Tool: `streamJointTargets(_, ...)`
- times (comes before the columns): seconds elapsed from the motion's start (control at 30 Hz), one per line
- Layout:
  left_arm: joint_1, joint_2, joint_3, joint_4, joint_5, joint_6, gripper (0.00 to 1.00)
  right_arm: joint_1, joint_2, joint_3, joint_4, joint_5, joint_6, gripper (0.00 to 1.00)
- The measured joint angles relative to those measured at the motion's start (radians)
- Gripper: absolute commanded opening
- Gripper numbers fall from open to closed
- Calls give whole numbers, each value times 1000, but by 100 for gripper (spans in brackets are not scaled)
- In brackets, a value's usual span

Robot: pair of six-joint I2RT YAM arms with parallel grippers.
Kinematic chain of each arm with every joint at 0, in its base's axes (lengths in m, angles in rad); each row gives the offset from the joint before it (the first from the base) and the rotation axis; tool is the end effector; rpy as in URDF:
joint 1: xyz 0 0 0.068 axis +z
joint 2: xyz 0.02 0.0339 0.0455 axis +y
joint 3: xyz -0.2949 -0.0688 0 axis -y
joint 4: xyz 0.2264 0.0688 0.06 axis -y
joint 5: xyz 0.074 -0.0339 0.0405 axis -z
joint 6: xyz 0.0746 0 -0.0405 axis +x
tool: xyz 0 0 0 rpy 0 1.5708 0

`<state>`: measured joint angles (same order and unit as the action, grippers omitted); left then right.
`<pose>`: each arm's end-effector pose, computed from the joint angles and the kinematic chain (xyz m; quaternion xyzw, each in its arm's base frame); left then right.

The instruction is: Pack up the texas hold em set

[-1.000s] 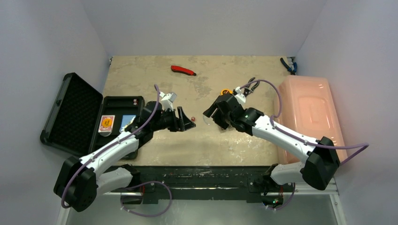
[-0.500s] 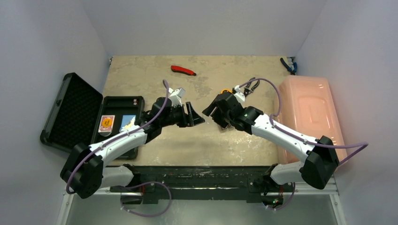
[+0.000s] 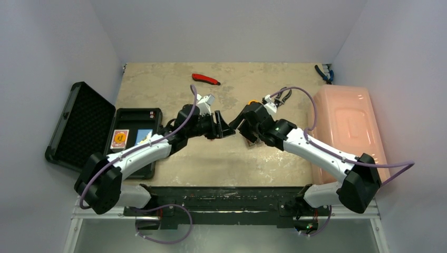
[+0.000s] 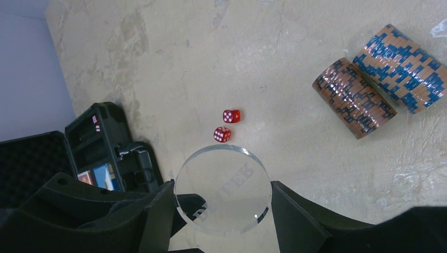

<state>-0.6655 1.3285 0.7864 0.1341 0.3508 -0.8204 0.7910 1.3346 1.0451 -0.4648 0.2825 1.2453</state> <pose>0.2252 -0.2093 0.2772 0.0319 0.8278 -0.4732 0.2996 0.2196 0.1925 0.2934 0.2591 0.8727 0.2667 0.3163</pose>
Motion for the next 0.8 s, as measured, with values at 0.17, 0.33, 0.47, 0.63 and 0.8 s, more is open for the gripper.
streamJointTargets(0.17, -10, 23, 23, 0, 0, 0, 48, -2, -7, 0, 0, 16, -3, 0)
streamJointTargets(0.33, -13, 35, 29, 2, -4, -3, 48, -2, -20, 0, 2, 15, -3, 0)
streamJointTargets(0.47, -17, 37, 29, 23, -7, -9, 46, -2, -33, 0, 1, 15, 6, 0)
streamJointTargets(0.63, -18, 37, 29, 56, -15, -11, 40, -5, -35, 11, -2, 18, 32, 0)
streamJointTargets(0.8, -25, 37, 29, 84, -31, -18, 36, -7, -35, 21, -6, 19, 63, 0)
